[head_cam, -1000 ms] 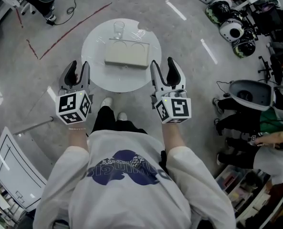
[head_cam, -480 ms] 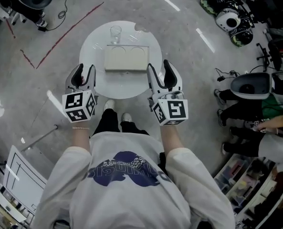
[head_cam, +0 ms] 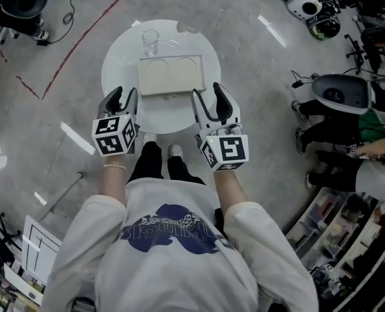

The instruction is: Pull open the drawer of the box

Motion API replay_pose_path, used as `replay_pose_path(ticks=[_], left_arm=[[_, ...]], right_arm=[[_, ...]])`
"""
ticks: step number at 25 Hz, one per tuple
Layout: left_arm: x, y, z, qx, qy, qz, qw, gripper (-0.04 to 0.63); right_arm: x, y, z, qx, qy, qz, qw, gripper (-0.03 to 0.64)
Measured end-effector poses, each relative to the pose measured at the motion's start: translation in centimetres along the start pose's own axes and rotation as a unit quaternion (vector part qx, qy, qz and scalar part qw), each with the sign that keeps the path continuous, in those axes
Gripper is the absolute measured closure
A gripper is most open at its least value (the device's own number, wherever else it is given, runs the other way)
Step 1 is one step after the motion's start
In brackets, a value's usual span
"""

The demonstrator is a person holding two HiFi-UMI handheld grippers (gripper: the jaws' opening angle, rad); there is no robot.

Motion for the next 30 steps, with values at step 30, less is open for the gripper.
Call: replay_pose_path(ticks=[30], left_arm=[[9.4,7.8,2.4,-0.075,0.027,0.171,0.9820,0.451]], right_arm=[[3.9,7.7,-0.8,0.030,0.025,0.090,0.995,0.410]])
Point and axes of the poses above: the fingertips, and each gripper's own axes: x forward along the fingers, z to its left, y out of its underside, the point moved 4 cm from there along -x, backward along the fingers, and after that the axes turned 3 degrees about y, right-handed, at the moved point
